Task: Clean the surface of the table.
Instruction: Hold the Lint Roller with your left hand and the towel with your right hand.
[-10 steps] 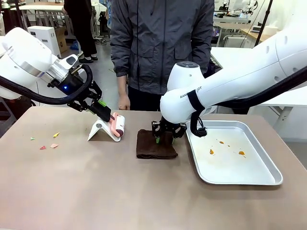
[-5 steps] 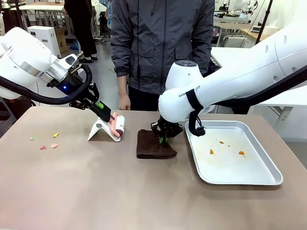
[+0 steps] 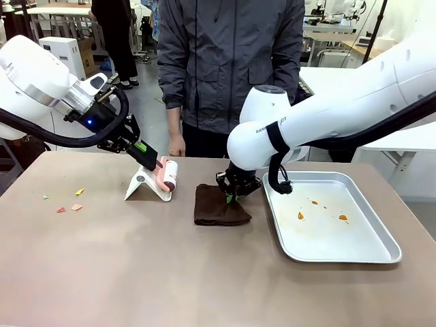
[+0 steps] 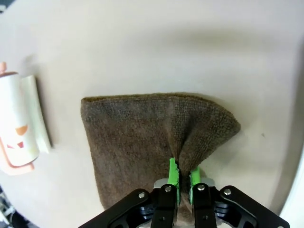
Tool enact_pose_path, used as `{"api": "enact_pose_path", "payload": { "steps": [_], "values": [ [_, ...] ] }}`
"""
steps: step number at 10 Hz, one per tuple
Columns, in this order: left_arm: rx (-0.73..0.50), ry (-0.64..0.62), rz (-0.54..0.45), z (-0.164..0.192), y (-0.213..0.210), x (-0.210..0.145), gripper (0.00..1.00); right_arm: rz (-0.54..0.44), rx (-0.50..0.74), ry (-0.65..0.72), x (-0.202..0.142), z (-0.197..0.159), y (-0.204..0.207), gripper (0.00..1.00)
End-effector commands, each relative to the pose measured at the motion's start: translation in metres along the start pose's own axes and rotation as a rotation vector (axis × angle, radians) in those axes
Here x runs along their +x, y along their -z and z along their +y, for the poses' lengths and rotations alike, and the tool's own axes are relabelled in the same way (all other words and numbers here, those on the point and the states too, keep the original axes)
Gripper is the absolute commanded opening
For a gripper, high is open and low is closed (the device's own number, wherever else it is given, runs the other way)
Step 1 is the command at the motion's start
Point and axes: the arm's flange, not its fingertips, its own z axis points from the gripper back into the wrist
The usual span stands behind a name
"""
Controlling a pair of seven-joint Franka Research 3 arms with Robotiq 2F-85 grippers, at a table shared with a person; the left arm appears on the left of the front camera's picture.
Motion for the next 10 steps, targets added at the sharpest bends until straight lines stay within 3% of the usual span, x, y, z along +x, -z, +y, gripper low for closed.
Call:
{"api": "enact_pose_path", "payload": {
  "steps": [1, 5, 7, 9, 10],
  "values": [
    [-0.080, 0.048, -0.040, -0.006, -0.012, -0.021, 0.00, 0.020, 0.191, 0.024, -0.012, -0.030, -0.021, 0.00],
    [-0.253, 0.036, 0.027, -0.010, -0.044, -0.053, 0.00, 0.088, 0.680, -0.002, -0.048, -0.085, -0.072, 0.00],
    [-0.260, 0.064, 0.119, -0.008, -0.073, -0.088, 0.00, 0.148, 0.807, -0.158, -0.085, -0.099, -0.101, 0.00],
    [-0.353, 0.162, 0.155, 0.012, -0.102, -0.124, 0.00, 0.207, 0.902, -0.250, -0.128, -0.113, -0.122, 0.00],
    [-0.385, 0.179, 0.134, 0.028, -0.117, -0.143, 0.00, 0.164, 0.930, -0.223, -0.149, -0.127, -0.133, 0.00]
  ]
}}
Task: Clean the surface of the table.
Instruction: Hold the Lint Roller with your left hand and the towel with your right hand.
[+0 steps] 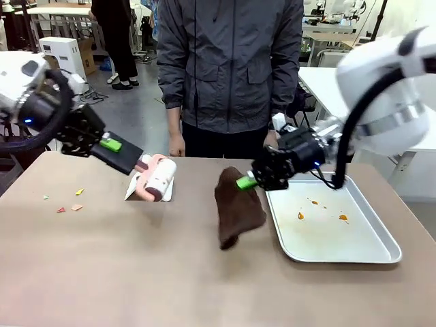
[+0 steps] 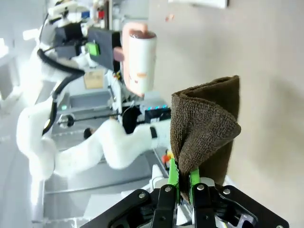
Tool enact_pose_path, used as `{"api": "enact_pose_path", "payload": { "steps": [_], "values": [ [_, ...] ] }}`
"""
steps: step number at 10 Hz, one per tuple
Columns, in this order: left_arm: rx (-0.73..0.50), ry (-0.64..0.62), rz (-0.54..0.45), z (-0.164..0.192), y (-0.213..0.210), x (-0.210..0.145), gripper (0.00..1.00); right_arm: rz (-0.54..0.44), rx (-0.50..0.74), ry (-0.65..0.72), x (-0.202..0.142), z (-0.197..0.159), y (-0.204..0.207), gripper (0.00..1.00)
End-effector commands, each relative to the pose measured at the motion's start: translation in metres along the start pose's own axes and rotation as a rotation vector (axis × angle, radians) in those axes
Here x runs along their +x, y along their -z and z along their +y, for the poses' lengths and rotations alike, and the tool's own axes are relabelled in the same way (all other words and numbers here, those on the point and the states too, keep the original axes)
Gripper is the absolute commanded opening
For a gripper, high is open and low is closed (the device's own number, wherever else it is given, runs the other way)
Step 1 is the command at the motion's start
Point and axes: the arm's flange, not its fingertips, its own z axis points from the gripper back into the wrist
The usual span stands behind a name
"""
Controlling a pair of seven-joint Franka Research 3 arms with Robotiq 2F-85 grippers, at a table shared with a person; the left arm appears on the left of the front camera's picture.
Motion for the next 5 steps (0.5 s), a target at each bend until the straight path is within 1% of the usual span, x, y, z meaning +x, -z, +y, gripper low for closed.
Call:
{"api": "enact_pose_path", "payload": {
  "steps": [1, 2, 3, 5],
  "values": [
    [-0.071, 0.048, -0.067, 0.023, -0.036, -0.041, 0.00, -0.135, 0.001, 0.020, -0.049, -0.002, -0.034, 0.00],
    [-0.115, 0.029, -0.081, 0.039, -0.056, -0.055, 0.00, -0.228, 0.025, 0.051, -0.065, -0.010, -0.058, 0.00],
    [-0.150, 0.007, -0.096, 0.056, -0.075, -0.067, 0.00, -0.322, 0.063, 0.029, -0.081, -0.020, -0.084, 0.00],
    [-0.250, -0.065, -0.232, 0.093, -0.114, -0.089, 0.00, -0.451, 0.118, 0.026, -0.105, -0.048, -0.134, 0.00]
  ]
}}
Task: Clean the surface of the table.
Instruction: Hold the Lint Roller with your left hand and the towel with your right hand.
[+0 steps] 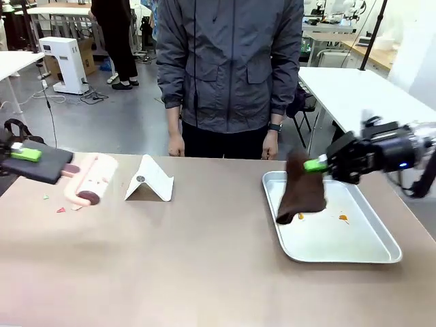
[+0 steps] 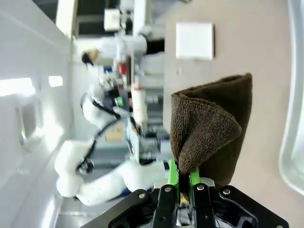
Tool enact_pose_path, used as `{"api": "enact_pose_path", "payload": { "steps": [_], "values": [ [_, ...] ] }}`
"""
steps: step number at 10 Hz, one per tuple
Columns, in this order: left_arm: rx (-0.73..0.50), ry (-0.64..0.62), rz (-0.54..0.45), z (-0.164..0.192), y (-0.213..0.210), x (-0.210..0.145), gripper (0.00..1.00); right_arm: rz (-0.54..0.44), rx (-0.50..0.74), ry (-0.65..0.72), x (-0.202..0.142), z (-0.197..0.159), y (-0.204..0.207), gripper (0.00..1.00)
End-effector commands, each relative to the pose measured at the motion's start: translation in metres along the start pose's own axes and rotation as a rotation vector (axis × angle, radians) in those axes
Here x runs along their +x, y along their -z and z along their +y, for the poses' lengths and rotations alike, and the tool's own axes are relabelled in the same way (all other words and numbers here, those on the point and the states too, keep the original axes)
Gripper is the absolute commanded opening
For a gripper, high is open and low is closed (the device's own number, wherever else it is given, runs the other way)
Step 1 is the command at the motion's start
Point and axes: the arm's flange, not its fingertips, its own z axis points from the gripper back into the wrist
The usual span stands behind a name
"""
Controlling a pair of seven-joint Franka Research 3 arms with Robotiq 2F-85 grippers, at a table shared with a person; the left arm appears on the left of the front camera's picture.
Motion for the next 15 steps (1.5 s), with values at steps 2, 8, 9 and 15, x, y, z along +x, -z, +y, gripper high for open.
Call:
{"api": "enact_pose_path", "payload": {
  "steps": [2, 8, 9, 15],
  "values": [
    [-0.161, -0.035, -0.200, 0.056, -0.062, -0.008, 0.00, -0.101, 0.150, -0.063, -0.045, -0.063, -0.062, 0.00],
    [-0.268, -0.120, -0.395, 0.167, -0.108, 0.008, 0.00, -0.294, 0.250, 0.007, -0.046, -0.168, -0.131, 0.00],
    [-0.287, -0.116, -0.403, 0.171, -0.103, 0.012, 0.00, -0.313, 0.245, -0.015, -0.047, -0.173, -0.124, 0.00],
    [-0.211, -0.151, -0.391, 0.168, -0.106, 0.001, 0.00, -0.287, 0.221, 0.039, -0.031, -0.179, -0.143, 0.00]
  ]
}}
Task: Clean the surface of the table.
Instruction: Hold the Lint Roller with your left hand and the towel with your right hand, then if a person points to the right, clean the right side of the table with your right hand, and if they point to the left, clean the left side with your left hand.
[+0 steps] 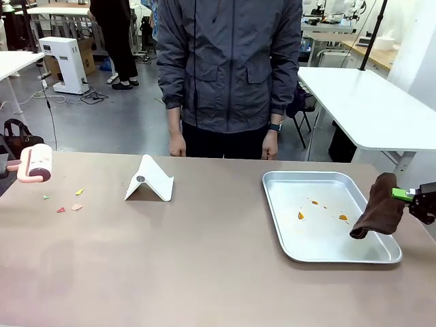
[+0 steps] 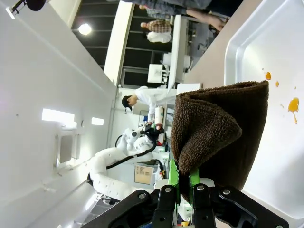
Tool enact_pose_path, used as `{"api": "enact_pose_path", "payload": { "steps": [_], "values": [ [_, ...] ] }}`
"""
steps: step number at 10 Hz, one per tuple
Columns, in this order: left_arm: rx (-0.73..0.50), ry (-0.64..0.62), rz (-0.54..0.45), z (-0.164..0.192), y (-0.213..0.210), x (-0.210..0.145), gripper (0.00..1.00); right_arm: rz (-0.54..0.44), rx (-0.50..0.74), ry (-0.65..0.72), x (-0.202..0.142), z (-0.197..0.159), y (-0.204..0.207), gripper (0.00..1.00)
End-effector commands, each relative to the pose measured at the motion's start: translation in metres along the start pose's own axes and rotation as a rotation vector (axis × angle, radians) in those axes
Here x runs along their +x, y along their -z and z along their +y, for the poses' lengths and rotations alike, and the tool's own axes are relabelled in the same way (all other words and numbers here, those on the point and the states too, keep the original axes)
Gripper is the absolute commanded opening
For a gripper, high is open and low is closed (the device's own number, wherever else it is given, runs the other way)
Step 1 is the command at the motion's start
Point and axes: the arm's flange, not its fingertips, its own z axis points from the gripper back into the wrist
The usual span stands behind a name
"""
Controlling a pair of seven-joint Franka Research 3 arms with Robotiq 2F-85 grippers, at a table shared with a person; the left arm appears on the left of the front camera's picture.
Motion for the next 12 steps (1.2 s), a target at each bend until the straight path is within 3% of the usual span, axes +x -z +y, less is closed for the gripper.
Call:
{"api": "enact_pose_path", "payload": {
  "steps": [1, 12],
  "values": [
    [0.002, 0.004, 0.001, -0.0052, 0.0002, -0.0051, 0.00, 0.000, -0.002, 0.022, 0.0013, 0.0088, -0.0027, 0.00],
    [0.002, 0.004, 0.001, -0.0052, 0.0002, -0.0051, 0.00, 0.000, -0.002, 0.022, 0.0013, 0.0088, -0.0027, 0.00]
  ]
}}
